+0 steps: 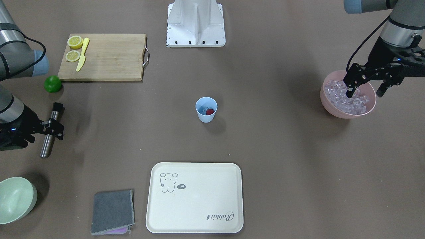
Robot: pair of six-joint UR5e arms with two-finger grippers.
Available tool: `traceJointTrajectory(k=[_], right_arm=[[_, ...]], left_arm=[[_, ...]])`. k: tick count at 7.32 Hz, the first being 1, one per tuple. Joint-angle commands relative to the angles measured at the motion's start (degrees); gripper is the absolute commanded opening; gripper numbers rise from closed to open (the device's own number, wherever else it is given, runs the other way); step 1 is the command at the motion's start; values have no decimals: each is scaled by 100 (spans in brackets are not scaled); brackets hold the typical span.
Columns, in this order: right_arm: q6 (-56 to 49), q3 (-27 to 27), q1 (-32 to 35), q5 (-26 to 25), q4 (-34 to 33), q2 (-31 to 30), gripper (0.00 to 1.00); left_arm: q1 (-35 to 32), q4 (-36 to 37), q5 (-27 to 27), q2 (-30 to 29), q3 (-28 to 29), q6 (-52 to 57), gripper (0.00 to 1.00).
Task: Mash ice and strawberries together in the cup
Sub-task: 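Move the right gripper to the steel muddler near the green bowl, then close the right gripper on the muddler and lift it upright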
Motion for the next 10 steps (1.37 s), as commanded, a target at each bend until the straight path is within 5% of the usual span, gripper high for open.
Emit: traceJointTrajectory(k=[1, 7, 8, 9, 10], right_arm=[[17, -466, 0, -35, 35, 262, 100], [26, -670, -35, -17, 35, 290, 93], [9, -688, -61, -26, 35, 290, 30], [-61, -688, -70, -26, 44, 307, 0], [-53, -662, -79, 17, 44, 316, 0]], left_arm=[[3, -31, 2, -40, 17, 3, 98], [-6, -31, 10, -84, -1, 3, 98], [-6, -31, 10, -93, -1, 3, 98], [-6, -31, 10, -119, 25, 3, 98], [-6, -31, 10, -128, 26, 3, 98]])
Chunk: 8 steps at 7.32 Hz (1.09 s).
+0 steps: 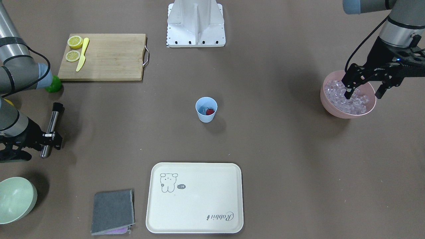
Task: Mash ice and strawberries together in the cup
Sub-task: 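Close the right gripper on the muddler and lift it upright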
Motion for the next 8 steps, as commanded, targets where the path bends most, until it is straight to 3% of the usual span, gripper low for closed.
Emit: traceJointTrajectory(k=[1, 4, 6, 8], right_arm=[[-18, 61, 4, 51, 3, 56, 0], [-27, 315, 276, 68, -390, 468, 0], [25, 431, 347, -1, -1075, 1292, 0], [34, 448, 418, -10, -1061, 2004, 0]], left_arm=[[0, 0, 0, -34, 0, 0, 98], [-9, 0, 9, -43, -18, 0, 98], [-53, 9, 9, 1, 8, -9, 98], [-515, 52, -17, 158, 253, -9, 98]])
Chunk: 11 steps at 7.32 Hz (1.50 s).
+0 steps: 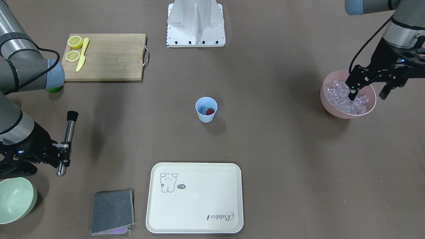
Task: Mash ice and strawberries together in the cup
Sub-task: 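Carry the muddler with the right gripper and lower it into the cup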
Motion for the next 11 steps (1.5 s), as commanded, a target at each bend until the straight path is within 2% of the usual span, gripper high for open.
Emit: traceJointTrajectory(k=[1, 2, 4, 5, 7, 8, 9, 10, 11], right_arm=[[-24, 316, 8, -6, 392, 538, 0], [-68, 485, -53, -6, 962, 513, 0], [-234, 627, -360, -41, 2777, 127, 0], [-401, 679, -509, -285, 3431, 108, 0], [-394, 837, -1079, -1066, 4217, 134, 0], [-394, 925, -1421, -1548, 4637, 65, 0], [-394, 856, -1877, -2197, 5329, -14, 0], [-394, 882, -2238, -2743, 5588, 2, 0], [-394, 908, -2451, -2966, 5756, 55, 0]], left_arm=[[-605, 44, -11, 140, 299, -10, 98], [-1104, 45, -63, 166, 518, -1, 98], [-1415, 53, -55, 307, 800, -115, 98], [-1547, 53, -63, 525, 871, -133, 98], [-1977, 45, -316, 544, 1361, -142, 98], [-2119, 45, -536, 544, 1495, -142, 98], [-2120, 53, -608, 562, 1583, -159, 98], [-2137, 45, -608, 640, 1636, -151, 98], [-2216, 18, -634, 763, 1628, -151, 98]])
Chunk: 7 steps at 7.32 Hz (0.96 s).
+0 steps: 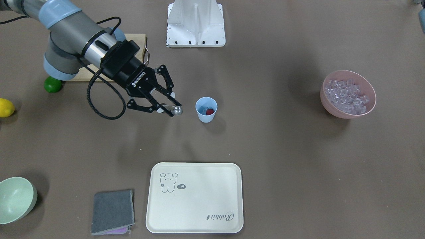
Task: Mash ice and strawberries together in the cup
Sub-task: 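Carry the muddler with the right gripper and lower it into the cup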
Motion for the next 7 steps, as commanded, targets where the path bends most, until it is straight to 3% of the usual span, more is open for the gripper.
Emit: traceJointTrajectory(k=[1, 3, 4, 5, 7], right_arm=[[0, -17, -553, -682, 815, 50, 0], [-26, -52, -879, -1095, 1144, 95, 0], [-35, -383, -1054, -1480, 1441, 199, 0], [-35, -1004, -1082, -1605, 2183, 348, 0], [-70, -1187, -1091, -1607, 2577, 340, 0]], left_arm=[[-110, -31, -155, 148, 42, 9, 98], [-110, -57, -183, 245, 33, 9, 98], [-110, -66, -191, 263, 24, 1, 98], [-110, -66, -191, 263, 42, 1, 98], [-110, -66, -191, 271, 103, 1, 98]])
